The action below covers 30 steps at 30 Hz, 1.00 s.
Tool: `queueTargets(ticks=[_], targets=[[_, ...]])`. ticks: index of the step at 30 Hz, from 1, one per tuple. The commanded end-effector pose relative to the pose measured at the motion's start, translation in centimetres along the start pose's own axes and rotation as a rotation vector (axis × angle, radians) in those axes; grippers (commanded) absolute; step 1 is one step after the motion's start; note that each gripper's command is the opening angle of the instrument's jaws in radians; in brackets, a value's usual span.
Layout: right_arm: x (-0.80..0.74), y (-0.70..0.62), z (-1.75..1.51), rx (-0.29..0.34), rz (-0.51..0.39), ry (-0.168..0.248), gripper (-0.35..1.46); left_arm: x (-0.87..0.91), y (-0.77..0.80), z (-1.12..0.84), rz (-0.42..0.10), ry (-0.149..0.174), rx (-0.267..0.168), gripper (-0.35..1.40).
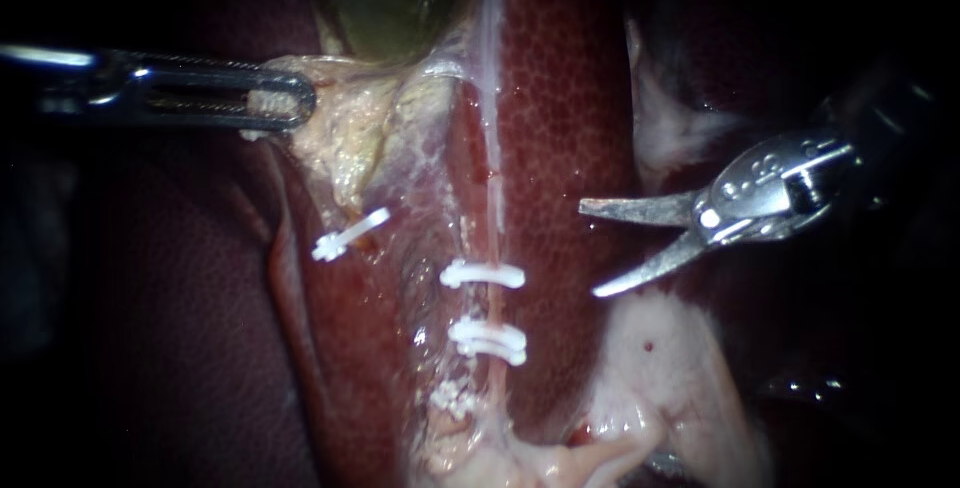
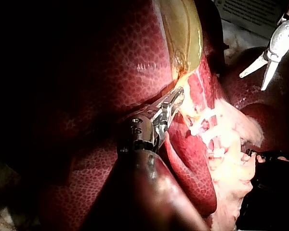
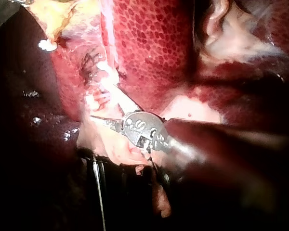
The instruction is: Go to the cutting position right tube
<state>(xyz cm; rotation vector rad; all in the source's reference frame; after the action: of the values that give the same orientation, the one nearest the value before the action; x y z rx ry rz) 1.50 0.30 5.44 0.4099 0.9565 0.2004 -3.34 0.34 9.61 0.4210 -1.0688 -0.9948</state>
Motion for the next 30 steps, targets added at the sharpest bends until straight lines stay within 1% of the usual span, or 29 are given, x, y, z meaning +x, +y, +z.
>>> queueTargets(ticks=[1, 4, 7, 11, 16, 18, 20, 25, 30], targets=[[-0.08, -0.01, 0.07, 0.015, 0.009, -0.021, 1.43, 0.01, 0.00, 0.01, 0.000, 0.000, 0.000, -0.35], [-0.28, -0.03, 0.24, 0.031, 0.030, -0.052, 1.43, 0.01, 0.00, 0.01, 0.000, 0.000, 0.000, -0.35], [-0.46, -0.02, 0.39, 0.043, 0.048, -0.076, 1.43, 0.01, 0.01, 0.01, 0.000, 0.000, -0.001, -0.35], [-0.64, 0.01, 0.54, 0.053, 0.068, -0.091, 1.43, 0.03, 0.01, 0.02, 0.001, -0.001, -0.001, -0.35], [-0.78, 0.02, 0.70, 0.062, 0.096, -0.098, 1.43, 0.04, 0.01, 0.03, 0.002, -0.001, -0.002, -0.35], [-0.82, 0.01, 0.76, 0.063, 0.103, -0.117, 1.43, 0.04, 0.01, 0.03, 0.002, -0.001, -0.003, -0.35], [-0.88, 0.00, 0.82, 0.064, 0.110, -0.126, 1.43, 0.04, 0.01, 0.03, 0.002, -0.001, -0.003, -0.35], [-0.99, -0.02, 0.95, 0.081, 0.126, -0.139, 1.43, 0.04, 0.01, 0.03, 0.002, -0.001, -0.003, -0.35], [-1.07, -0.04, 1.10, 0.100, 0.143, -0.141, 1.43, 0.04, 0.01, 0.03, 0.002, -0.001, -0.003, -0.35]])
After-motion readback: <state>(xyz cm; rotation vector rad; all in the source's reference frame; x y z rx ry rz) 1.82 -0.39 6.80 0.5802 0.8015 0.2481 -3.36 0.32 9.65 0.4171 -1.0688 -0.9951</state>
